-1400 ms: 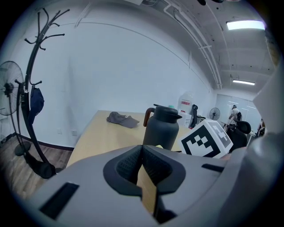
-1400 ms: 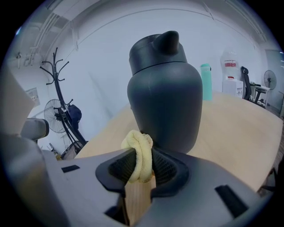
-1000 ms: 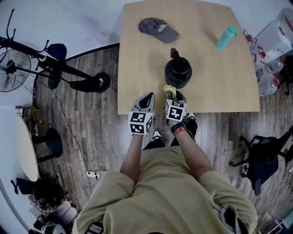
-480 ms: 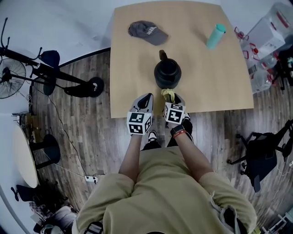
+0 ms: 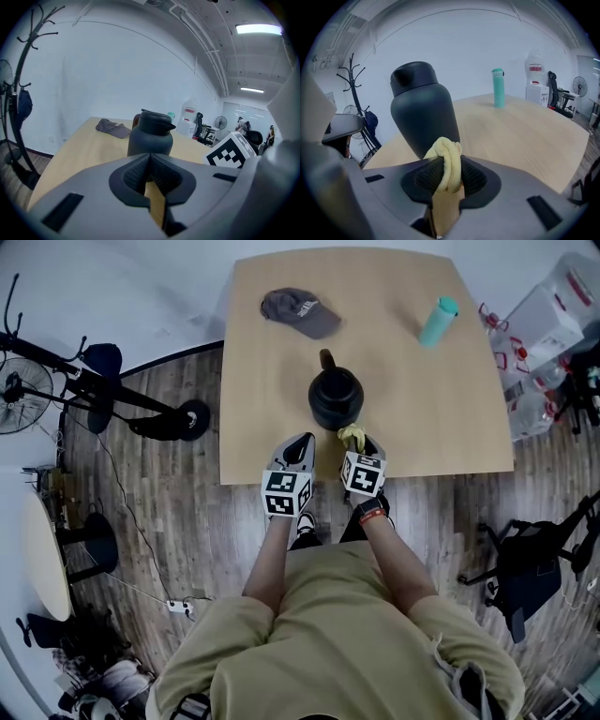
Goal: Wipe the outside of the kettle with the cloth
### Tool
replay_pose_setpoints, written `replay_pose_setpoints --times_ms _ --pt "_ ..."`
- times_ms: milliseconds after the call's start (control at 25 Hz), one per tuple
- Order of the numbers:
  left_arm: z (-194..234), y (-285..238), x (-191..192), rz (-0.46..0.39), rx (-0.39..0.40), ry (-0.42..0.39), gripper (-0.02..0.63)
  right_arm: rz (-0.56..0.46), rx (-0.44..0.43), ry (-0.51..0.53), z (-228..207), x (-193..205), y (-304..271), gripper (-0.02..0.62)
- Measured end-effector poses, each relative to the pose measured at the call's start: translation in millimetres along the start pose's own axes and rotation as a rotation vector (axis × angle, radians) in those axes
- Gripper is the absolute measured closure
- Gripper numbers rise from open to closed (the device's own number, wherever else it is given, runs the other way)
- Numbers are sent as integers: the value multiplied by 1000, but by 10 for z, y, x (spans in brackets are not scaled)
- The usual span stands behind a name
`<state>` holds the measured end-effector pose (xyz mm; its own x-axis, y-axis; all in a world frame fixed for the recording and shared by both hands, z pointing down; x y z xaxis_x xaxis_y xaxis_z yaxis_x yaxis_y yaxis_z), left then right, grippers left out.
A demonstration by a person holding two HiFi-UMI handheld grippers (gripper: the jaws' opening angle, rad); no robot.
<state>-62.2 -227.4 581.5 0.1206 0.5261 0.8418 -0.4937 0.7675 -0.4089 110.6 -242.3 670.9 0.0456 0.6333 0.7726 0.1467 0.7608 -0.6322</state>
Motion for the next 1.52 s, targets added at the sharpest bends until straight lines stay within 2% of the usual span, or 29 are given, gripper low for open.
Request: replay_pose_setpoints --times_ms 400,720,1080,1320,1520 --pt "-100 -116 -39 -18 -26 15 582 16 14 27 -281 -85 -102 480" --pt "-62 -110 -85 -32 -80 11 582 22 35 39 -471 -180 -252 482" --pt "35 -82 -282 -51 -112 27 583 14 12 47 -624 -340 -372 482" --pt "38 -69 -622 -101 -124 43 582 -103 -31 21 -807 -862 -78 482" --pt "-134 -78 -1027 -173 -127 17 582 -251 -59 78 -925 -1520 285 482"
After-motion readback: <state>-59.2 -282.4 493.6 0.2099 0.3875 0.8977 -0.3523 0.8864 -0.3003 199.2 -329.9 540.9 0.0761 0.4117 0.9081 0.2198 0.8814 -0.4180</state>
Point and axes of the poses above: the fingertips, and each gripper's own axes: y backward along the fingers, z to its left, x out of its underside, the point moved 8 cm from there along y, backward along the fingers, and after that the axes turned 12 degrees about y, right-handed, at the moved point
